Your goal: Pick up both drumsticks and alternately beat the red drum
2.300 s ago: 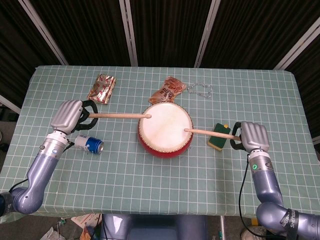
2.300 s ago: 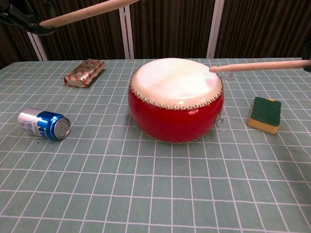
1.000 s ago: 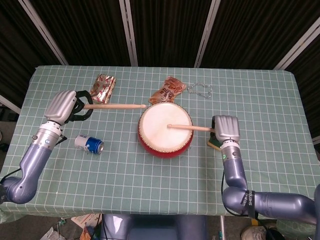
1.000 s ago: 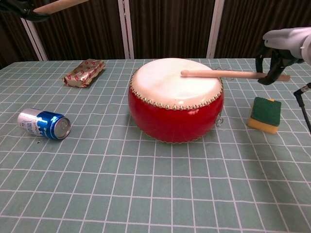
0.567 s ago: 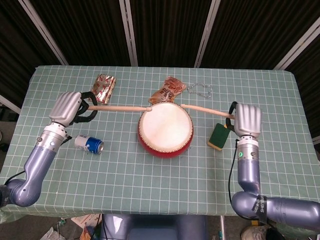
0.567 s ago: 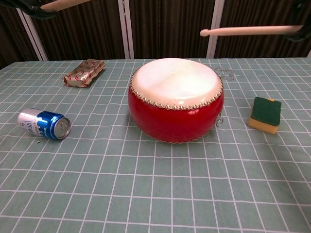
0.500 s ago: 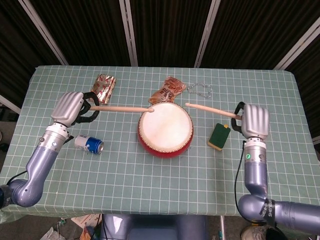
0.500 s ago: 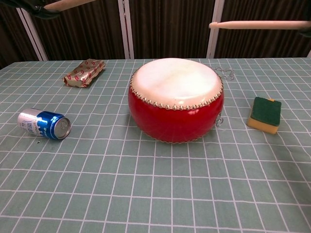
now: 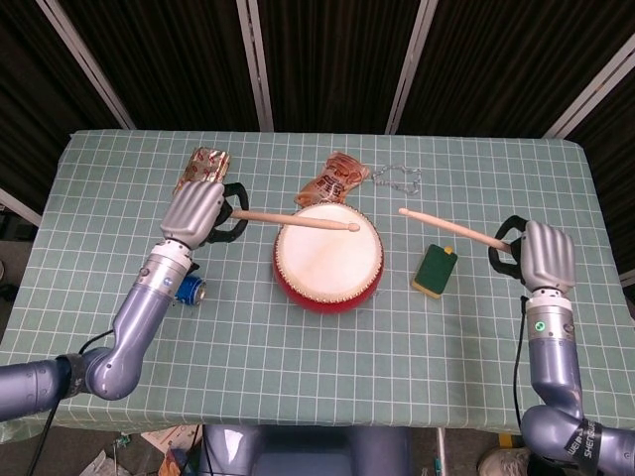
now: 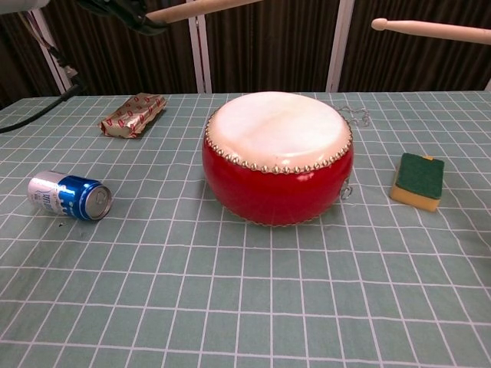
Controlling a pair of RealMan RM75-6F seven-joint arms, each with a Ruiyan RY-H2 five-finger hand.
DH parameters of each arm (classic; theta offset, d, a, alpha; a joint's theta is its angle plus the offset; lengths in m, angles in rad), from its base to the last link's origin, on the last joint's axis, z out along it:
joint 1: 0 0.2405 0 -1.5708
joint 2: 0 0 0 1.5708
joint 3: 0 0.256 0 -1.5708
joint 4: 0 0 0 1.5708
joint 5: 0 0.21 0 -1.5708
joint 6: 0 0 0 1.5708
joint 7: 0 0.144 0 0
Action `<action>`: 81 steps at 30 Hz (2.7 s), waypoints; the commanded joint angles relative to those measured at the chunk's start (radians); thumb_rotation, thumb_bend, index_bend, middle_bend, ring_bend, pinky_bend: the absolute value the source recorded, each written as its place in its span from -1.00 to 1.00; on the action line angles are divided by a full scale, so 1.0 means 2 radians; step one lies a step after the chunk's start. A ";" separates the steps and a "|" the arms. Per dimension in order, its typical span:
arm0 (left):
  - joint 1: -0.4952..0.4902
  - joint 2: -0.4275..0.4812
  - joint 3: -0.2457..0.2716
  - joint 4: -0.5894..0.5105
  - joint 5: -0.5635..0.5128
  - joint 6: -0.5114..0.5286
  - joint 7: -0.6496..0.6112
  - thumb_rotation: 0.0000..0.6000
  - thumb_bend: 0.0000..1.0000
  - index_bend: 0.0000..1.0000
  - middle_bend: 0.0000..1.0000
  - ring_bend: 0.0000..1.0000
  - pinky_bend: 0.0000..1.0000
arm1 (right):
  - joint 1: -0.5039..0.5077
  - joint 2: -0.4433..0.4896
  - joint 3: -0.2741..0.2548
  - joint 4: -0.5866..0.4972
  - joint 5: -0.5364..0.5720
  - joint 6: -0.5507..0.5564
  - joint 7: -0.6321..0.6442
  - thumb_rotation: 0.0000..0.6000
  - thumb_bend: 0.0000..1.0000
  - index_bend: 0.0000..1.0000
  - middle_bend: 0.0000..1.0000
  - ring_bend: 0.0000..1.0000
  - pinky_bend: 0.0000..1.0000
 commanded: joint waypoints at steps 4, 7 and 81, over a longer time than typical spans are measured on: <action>-0.032 -0.042 -0.007 0.021 -0.015 0.015 0.023 1.00 0.07 0.58 1.00 1.00 1.00 | -0.016 0.013 0.005 0.015 -0.007 -0.025 0.030 1.00 0.21 0.97 1.00 1.00 1.00; -0.050 -0.064 -0.009 0.034 -0.027 0.018 0.041 1.00 0.07 0.58 1.00 1.00 1.00 | -0.024 0.017 0.006 0.026 -0.011 -0.040 0.046 1.00 0.21 0.97 1.00 1.00 1.00; 0.118 0.150 0.019 -0.047 0.029 0.004 -0.138 1.00 0.09 0.58 1.00 1.00 1.00 | 0.100 -0.164 -0.031 0.077 -0.007 0.030 -0.263 1.00 0.21 0.97 1.00 1.00 1.00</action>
